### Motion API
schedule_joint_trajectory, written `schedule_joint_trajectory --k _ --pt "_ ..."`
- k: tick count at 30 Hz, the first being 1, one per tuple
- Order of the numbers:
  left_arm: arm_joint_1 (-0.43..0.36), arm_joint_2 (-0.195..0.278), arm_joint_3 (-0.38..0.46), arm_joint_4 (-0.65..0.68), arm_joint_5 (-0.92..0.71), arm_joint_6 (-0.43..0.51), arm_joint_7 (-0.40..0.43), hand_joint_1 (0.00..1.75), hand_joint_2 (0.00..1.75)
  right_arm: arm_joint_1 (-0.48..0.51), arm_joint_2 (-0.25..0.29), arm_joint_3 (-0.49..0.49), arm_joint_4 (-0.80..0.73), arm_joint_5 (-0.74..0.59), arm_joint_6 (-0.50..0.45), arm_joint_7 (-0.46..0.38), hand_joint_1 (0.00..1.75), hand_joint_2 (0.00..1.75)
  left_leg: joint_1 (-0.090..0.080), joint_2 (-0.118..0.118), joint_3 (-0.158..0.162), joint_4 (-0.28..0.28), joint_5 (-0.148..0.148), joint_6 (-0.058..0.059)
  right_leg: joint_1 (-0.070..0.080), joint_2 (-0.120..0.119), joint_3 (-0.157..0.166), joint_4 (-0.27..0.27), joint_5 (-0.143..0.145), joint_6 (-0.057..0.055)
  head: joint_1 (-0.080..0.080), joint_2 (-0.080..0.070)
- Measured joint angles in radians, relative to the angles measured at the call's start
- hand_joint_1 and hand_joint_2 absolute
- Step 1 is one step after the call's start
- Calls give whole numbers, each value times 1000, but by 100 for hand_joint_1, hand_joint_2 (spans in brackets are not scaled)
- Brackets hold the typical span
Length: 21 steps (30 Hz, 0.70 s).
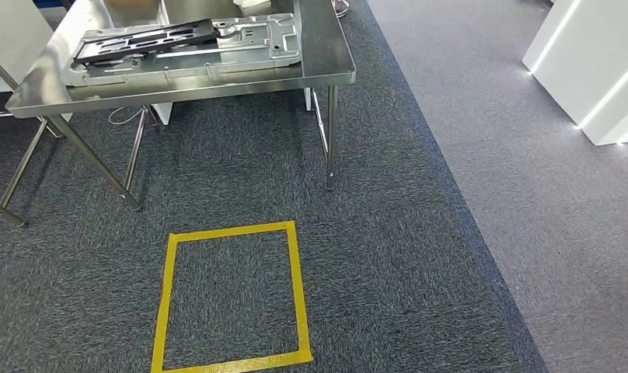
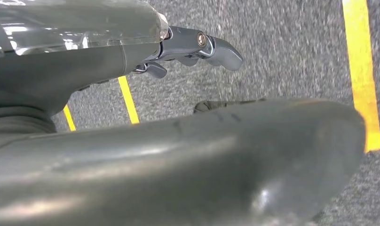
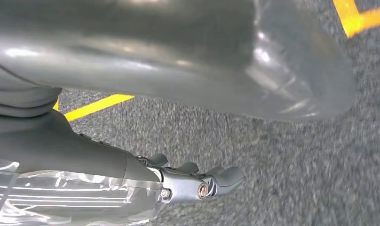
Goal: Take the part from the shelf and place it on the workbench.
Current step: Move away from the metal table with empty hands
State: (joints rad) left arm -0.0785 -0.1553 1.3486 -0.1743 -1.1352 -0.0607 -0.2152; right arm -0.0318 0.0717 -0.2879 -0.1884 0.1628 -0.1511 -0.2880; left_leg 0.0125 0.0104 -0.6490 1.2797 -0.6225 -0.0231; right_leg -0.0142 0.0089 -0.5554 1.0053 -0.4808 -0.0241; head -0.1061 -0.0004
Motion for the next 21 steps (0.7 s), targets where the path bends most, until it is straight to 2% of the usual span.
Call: schedule_joint_trajectory --k 1,2,4,5,6,7,10,11,12,13,15,16,17,18,19,21 --pt "1 0 1 0 2 0 1 0 0 1 0 -1 0 0 1 0 0 0 0 0 -15 24 6 1 2 5 4 0 -4 -1 0 0" --pt "3 0 3 0 4 0 2 0 0 2 0 -1 0 1 2 0 0 0 0 -1 -10 5 32 4 4 11 11 0 -8 0 0 0" --pt "4 0 6 0 6 0 4 0 0 2 0 -2 0 2 6 0 0 0 -2 -8 43 -122 112 15 5 21 29 1 -19 3 0 0" --pt "4 1 8 0 7 0 5 0 0 1 1 -2 0 3 7 0 0 0 -4 -14 72 -189 134 22 7 26 35 1 -25 7 0 0" --pt "3 2 10 0 7 1 6 0 0 1 1 -2 0 3 7 0 0 0 -6 -19 92 -235 141 28 7 29 40 1 -30 12 0 0" --pt "3 3 12 0 7 1 7 0 0 0 1 -2 1 4 8 0 0 0 -9 -22 104 -260 136 34 7 32 44 3 -32 19 0 0" --pt "3 2 17 0 8 1 8 0 0 0 0 -2 1 5 8 3 0 0 -9 -17 133 -283 119 51 5 29 47 28 -27 38 0 0" --pt "3 2 18 0 7 2 8 0 0 -1 -1 -2 0 4 8 3 0 0 -7 -14 148 -288 115 56 5 22 32 60 -27 42 1 0" --pt "3 1 18 0 7 2 9 0 0 -2 -2 -2 0 4 7 4 0 0 -5 -11 164 -294 110 60 4 15 0 112 -31 45 1 0" --pt "4 2 18 0 6 2 9 0 0 -2 -2 -3 0 2 7 4 0 0 -5 -7 177 -298 101 62 3 7 -44 175 -41 49 1 0" --pt "4 2 19 0 3 1 9 0 0 -1 -2 -4 1 0 6 5 0 0 -4 -1 203 -302 79 63 1 3 -141 282 -83 59 1 0" --pt "5 2 19 0 1 0 11 0 0 2 -2 -6 1 -1 5 5 0 0 -3 0 219 -303 66 62 0 2 -174 299 -103 63 1 0" --pt "5 2 19 0 0 -1 12 0 0 5 -2 -8 1 -2 5 5 0 0 -1 1 238 -304 51 60 -1 0 -194 288 -112 65 1 0" --pt "6 1 19 0 -2 -3 12 0 0 9 -2 -11 1 -2 4 5 0 0 1 2 259 -306 35 57 -1 -3 -201 248 -101 64 1 0" --pt "6 1 19 0 -3 -4 13 0 0 12 -3 -14 1 -2 4 5 0 0 2 4 282 -306 18 53 0 -11 -201 192 -61 61 1 0" --pt "7 1 19 0 -2 -7 13 0 0 16 -3 -17 2 -2 5 6 0 0 0 10 323 -305 -17 40 7 -30 -196 100 69 47 2 0"
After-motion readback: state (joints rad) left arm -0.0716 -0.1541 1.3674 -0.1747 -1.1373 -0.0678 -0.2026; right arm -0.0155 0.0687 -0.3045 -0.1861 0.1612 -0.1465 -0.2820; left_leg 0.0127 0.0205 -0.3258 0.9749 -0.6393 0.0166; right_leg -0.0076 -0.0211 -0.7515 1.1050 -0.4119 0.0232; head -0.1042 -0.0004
